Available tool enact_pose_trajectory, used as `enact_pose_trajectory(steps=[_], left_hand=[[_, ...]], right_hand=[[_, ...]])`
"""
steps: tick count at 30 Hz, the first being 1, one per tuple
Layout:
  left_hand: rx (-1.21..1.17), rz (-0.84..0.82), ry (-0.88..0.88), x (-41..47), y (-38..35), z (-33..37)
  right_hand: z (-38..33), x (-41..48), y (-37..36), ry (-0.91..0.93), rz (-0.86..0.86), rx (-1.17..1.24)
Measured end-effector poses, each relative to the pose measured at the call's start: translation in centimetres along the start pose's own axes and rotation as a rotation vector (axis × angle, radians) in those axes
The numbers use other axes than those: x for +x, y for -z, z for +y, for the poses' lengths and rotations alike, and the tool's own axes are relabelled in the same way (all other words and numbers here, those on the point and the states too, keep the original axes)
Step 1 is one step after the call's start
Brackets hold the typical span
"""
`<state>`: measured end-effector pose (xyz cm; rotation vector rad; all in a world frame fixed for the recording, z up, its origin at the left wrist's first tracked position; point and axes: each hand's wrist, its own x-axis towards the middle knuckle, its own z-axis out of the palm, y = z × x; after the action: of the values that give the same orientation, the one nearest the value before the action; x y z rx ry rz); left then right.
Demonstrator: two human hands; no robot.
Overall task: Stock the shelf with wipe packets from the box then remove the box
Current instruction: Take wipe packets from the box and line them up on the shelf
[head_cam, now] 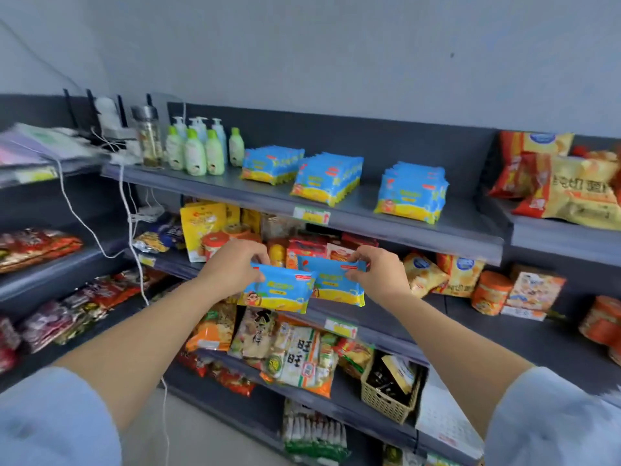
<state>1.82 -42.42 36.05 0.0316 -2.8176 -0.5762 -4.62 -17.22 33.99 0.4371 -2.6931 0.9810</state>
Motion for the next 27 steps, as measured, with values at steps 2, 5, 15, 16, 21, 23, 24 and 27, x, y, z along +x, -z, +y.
enact_pose_trajectory(steps=[2, 5, 15, 16, 21, 23, 24, 27], left_hand=[[-0.012, 0.005, -0.005, 0.9, 1.8, -1.6], [-0.047, 0.02, -0.017, 2.3, 4.3, -4.0], [-0.118, 0.083, -0.055, 6.9, 8.1, -9.4], [-0.114, 0.086, -0.058, 7.5, 8.3, -9.7], [-0.136, 0.13, -0.055, 11.2, 8.9, -11.3], [-0.142, 0.139, -0.059, 12.9, 9.2, -11.7], [-0.14, 0.143, -0.064, 13.7, 9.3, -11.9], [-0.165, 0.171, -0.077, 16.3, 9.5, -12.6]], right_hand=[[-2.1, 1.4, -0.8, 0.019, 0.024, 0.001], [-5.0, 3.3, -1.9, 0.05, 0.058, -0.001], [-11.7, 9.7, -4.3, 0.131, 0.153, -0.007], [-12.1, 10.5, -4.5, 0.139, 0.156, -0.013], [-12.9, 14.9, -5.9, 0.168, 0.165, 0.018], [-13.1, 16.9, -6.3, 0.175, 0.166, 0.039], [-13.1, 17.9, -6.5, 0.18, 0.164, 0.046], [-13.6, 21.0, -7.0, 0.191, 0.172, 0.054]])
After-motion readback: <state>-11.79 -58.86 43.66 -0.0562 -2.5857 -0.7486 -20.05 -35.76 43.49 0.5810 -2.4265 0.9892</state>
